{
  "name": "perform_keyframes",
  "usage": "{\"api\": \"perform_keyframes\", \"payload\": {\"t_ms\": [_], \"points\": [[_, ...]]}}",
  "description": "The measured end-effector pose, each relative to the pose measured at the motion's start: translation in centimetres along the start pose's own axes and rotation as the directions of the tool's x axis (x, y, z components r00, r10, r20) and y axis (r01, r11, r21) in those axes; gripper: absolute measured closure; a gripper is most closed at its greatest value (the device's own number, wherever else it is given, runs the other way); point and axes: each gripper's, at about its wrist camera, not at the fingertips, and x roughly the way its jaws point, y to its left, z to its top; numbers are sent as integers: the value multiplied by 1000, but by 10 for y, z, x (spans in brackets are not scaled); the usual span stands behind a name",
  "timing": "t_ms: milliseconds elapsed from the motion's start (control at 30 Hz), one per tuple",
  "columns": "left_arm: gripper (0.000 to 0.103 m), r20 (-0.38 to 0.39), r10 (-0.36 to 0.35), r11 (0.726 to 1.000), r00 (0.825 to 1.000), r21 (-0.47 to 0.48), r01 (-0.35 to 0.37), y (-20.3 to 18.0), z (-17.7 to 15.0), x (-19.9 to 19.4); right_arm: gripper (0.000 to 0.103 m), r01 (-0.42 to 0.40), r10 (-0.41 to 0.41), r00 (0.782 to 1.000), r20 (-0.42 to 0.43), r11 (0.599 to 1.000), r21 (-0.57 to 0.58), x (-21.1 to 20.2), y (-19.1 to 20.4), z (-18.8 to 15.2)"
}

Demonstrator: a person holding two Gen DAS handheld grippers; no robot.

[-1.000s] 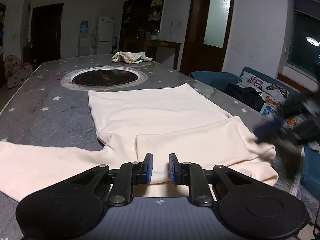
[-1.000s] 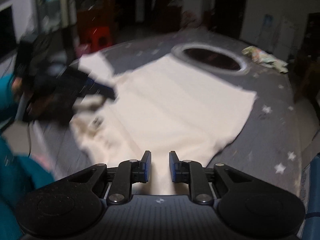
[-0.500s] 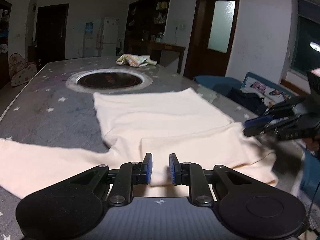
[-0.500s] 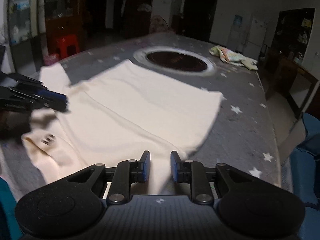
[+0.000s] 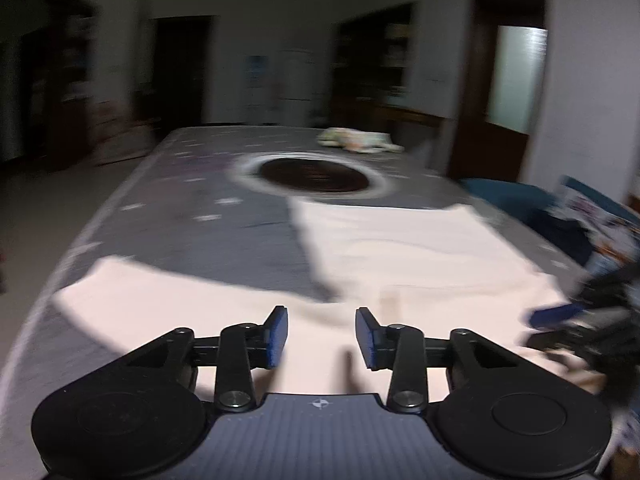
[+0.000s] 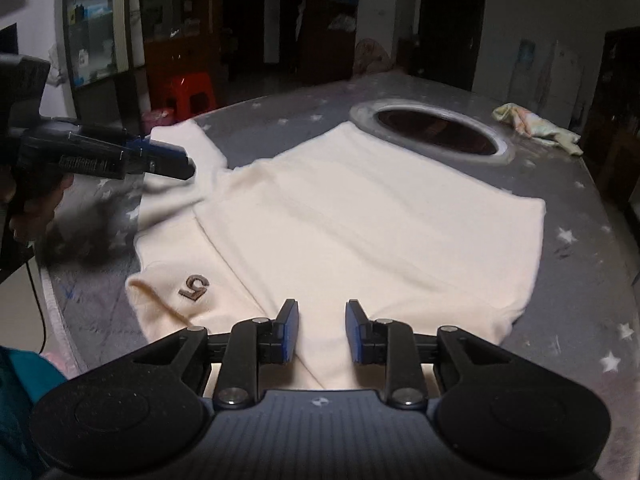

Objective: Fold clothes

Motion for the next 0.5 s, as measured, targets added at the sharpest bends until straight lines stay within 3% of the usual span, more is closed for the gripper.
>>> {"api": "perform_keyframes", "payload": {"t_ms": [133, 300, 500], "points": [[56, 13, 178, 979, 984, -102, -176, 36, 2, -1, 77, -5, 5, 1000, 1, 1000, 15, 0, 1, 4], [56, -13, 343, 917, 939, -213, -338, 80, 9, 9, 70, -6, 6, 1000, 16, 1000, 5, -7, 4, 6], [56, -56, 425, 857, 903, -297, -422, 113, 14, 21, 66, -10, 11, 999, 35, 1000, -11, -13, 10, 7]]}}
